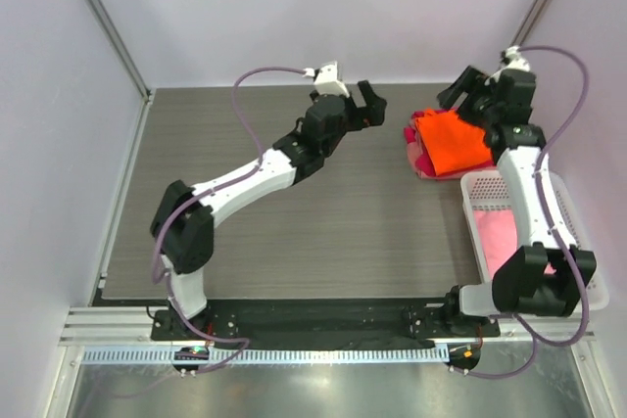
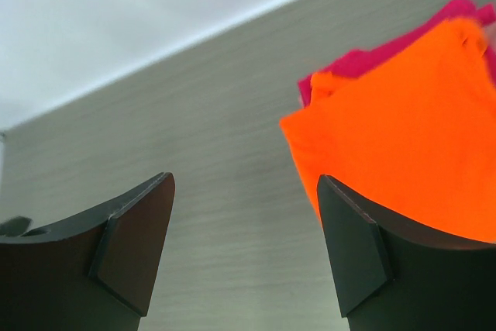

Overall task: Fold and stack the t-shirts
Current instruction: Neatly place the folded tshirt to the corner, then reset both grippers

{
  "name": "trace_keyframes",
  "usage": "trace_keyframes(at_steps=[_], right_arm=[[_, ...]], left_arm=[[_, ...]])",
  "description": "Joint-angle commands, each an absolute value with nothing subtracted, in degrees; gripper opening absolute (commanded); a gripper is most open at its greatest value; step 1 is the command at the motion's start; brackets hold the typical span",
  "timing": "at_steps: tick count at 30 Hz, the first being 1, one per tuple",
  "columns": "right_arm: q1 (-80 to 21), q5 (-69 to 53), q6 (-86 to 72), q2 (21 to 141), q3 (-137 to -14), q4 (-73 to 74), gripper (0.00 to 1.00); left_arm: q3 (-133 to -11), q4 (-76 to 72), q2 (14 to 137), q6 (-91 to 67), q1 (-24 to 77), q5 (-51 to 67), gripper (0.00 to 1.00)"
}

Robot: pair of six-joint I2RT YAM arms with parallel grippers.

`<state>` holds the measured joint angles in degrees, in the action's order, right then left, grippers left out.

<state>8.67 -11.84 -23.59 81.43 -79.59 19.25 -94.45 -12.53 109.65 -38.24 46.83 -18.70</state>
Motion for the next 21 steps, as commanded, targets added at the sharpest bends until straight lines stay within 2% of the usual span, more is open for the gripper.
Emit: trace_keyframes(at_steps=[1,5,8,12,14,21], right_arm=[[3.52,-3.09,-19.17,72.9,-72.18,17.59,0.8],[-1.91,-0.27,-20.03,63.91,-58.75,11.53,0.82],[-10.08,6.82,-20.83,60.65,-53.72,11.07,0.86],[-27.63,20.8,-19.78,61.43,-49.49,12.3,0.88],[-30.57,23.72,-19.86,61.09,-45.38,11.26,0.89],[-31.29,19.34,-22.76,56.69,-33.14,3.52,0.93]], left_arm=[[-86.24,-5.81,100.42,-34.19,46.67,-23.55,1.0],[-73.61,-2.99,90.21,-33.48,46.58,-26.8,0.99],[-63.77,-1.93,82.3,-35.85,46.58,-28.74,1.0],[-52.93,-3.25,75.6,-37.62,46.58,-28.21,1.0],[-48.37,-2.82,73.57,-37.09,46.58,-28.39,1.0],[-34.29,-2.11,61.29,-34.81,46.76,-26.37,1.0]])
